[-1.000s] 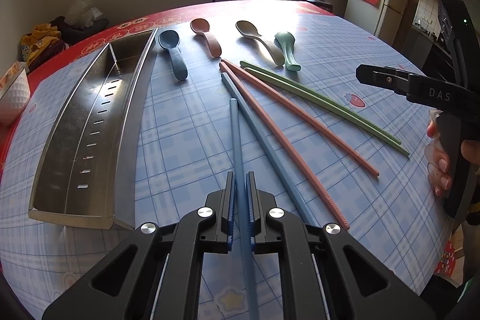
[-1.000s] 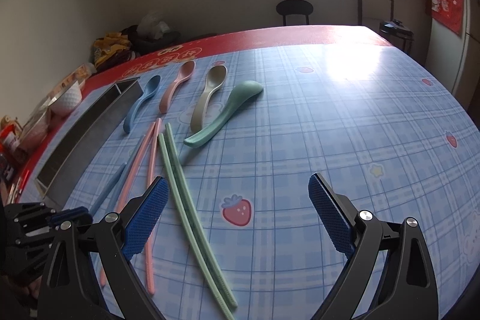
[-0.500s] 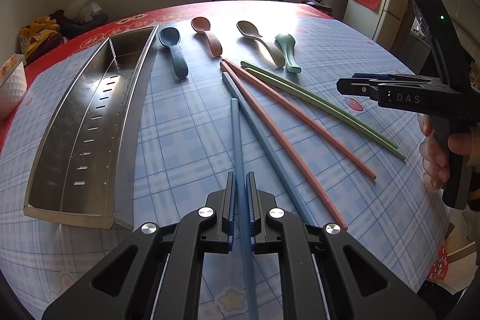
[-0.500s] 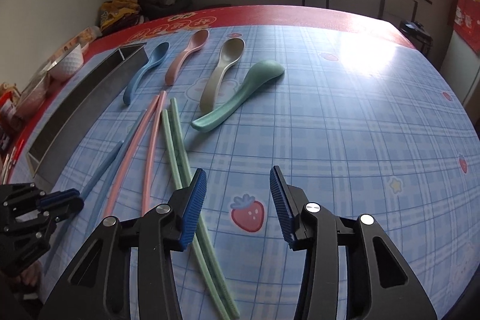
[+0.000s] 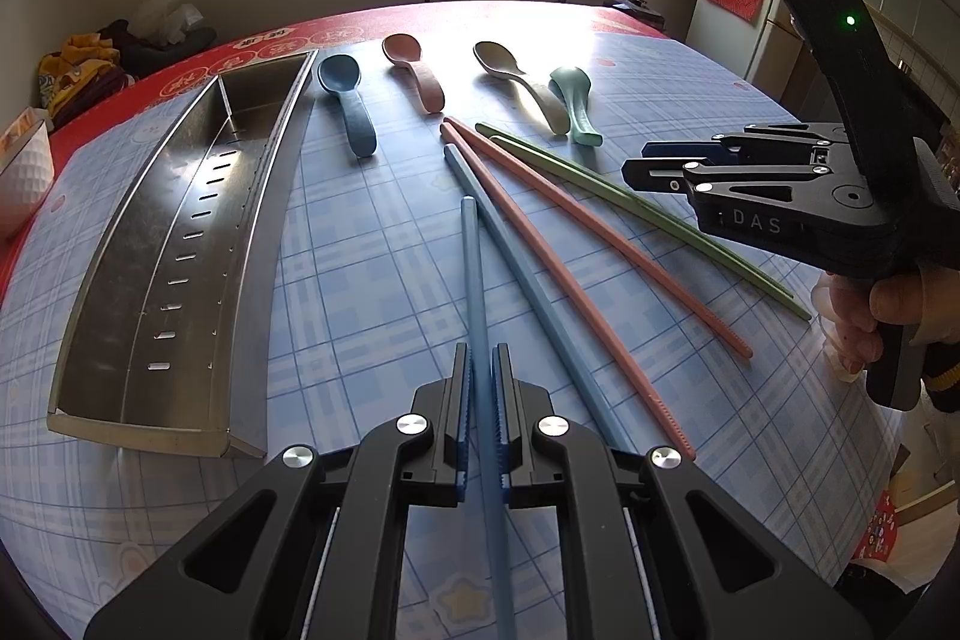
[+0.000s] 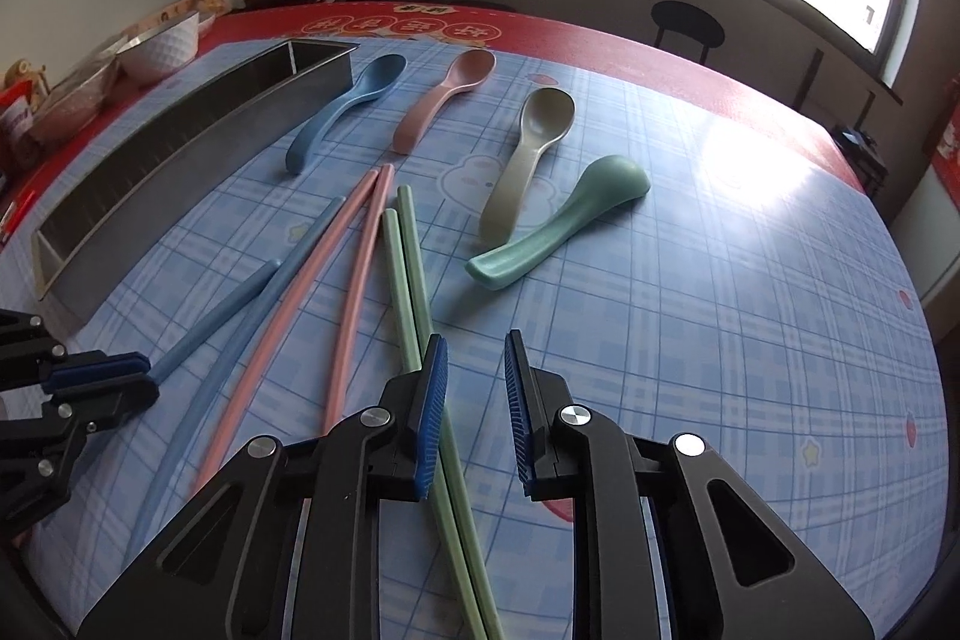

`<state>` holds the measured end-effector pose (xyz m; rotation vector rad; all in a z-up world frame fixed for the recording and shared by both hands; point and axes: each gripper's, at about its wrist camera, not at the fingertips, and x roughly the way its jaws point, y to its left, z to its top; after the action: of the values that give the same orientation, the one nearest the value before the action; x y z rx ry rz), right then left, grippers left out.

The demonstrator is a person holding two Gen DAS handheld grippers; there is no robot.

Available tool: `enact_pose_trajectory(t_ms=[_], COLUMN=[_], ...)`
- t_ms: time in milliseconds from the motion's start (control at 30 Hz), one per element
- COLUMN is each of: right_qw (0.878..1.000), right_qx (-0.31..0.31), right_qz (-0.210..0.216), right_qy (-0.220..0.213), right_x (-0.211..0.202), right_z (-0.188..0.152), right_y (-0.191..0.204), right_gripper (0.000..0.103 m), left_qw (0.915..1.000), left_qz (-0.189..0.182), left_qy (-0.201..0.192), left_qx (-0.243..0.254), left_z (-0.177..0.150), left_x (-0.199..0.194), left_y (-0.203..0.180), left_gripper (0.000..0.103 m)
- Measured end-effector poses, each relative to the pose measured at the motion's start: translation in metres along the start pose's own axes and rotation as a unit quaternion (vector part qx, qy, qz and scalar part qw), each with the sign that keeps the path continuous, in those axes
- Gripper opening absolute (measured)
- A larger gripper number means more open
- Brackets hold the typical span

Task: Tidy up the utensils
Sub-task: 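Lift the blue chopsticks with the left tool while the right tool grasps green chopsticks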

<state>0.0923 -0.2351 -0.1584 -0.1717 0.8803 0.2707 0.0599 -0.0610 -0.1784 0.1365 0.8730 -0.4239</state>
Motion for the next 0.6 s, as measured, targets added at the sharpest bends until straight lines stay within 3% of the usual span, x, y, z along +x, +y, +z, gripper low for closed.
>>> enact_pose_trajectory(t_ms=[333,600], right_qw=[0.999,0.999], right_qx=[-0.027,-0.006], right_qz=[0.009,0.038], right_qy=[0.014,0.025], right_x=[0.0029,0.0081], right_z=[-0.0056,-0.0019], right_y=[0.0088,0.0019], right_gripper=[0.019,0.018], left_qw=[1.0000,1.0000], left_qz=[0.000,0.006], left_qy=[0.000,0.000], left_qx=[0.000,0.005], left_z=[0.0000,0.0002], left_x=[0.0000,-0.0002], left_y=[-0.0009,-0.0023], left_gripper=[0.008,0.008])
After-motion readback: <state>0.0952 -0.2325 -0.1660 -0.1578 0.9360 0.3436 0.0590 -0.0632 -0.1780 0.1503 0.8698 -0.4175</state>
